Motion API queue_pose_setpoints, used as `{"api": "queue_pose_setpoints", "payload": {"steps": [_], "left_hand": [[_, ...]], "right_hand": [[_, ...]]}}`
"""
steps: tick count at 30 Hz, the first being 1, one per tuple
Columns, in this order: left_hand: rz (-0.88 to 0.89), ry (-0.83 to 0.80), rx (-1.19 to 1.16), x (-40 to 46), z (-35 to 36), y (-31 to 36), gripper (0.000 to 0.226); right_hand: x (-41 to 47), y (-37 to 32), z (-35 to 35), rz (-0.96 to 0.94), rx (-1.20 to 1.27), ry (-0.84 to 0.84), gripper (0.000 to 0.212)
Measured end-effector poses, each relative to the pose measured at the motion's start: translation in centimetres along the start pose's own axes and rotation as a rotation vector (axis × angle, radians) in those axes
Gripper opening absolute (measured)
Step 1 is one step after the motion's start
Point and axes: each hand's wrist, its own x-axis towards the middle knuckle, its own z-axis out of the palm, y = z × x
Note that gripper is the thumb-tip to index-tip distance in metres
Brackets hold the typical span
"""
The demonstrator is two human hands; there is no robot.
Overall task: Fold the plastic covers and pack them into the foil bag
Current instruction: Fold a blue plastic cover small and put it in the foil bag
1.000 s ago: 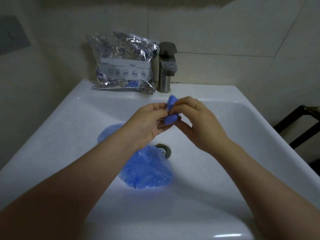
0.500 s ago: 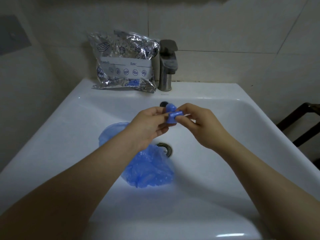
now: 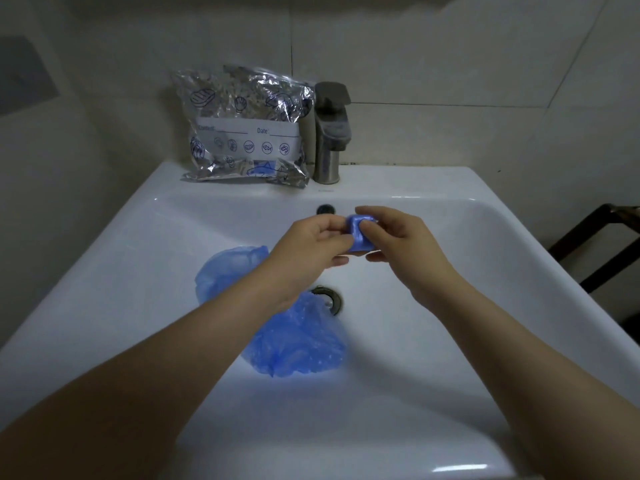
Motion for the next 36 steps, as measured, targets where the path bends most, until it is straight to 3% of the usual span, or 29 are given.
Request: {"api": "queue_pose_setpoints", "payload": {"steps": [6,10,13,18,20,24,27,33,36], "left_hand": [[0.024,0.123,0.081,0.2,0.5,-0.5,0.020],[0.129,0.109,0.218,0.3,0.0,-0.1,0.029],[0.243,0.086,0.498,-0.1,-0.2,-0.1,0.033],[0.411,0.002,1.036,-0.6,-0.6,1.2,0.045],[0.404,0.003,1.026,-0.3,-0.9,2.0,0.048],[0.251,0.034,0.607,1.8,-2.2,3.6,0.055],[0.226,0.096,0.458,3.7,-4.3,4.7,0.053],[0.385,0.294,0.599,7.5,-9.8,8.9,0.036],[0.426,0.409,0.933,10.1,-12.9,11.4,0.038]], "right_hand": [[-0.3,-0.3,-0.2,0.076,0.066,-0.097,0.015],[-0.4,-0.6,-0.8,0.224,0.269,-0.165,0.013],[-0.6,-0.6,-0.8,0.293,0.314,-0.201,0.009],[-0.6,-0.7,-0.8,0.292,0.184,-0.194,0.010],[-0.3,-1.1,-1.0,0.255,0.221,-0.193,0.009],[1.5,-3.0,-0.6,0.086,0.165,-0.100,0.006],[3.7,-5.3,0.5,-0.042,0.090,-0.062,0.013],[9.1,-10.8,2.1,-0.176,0.149,0.030,0.020],[11.9,-12.8,2.4,-0.165,0.168,0.080,0.020]]}}
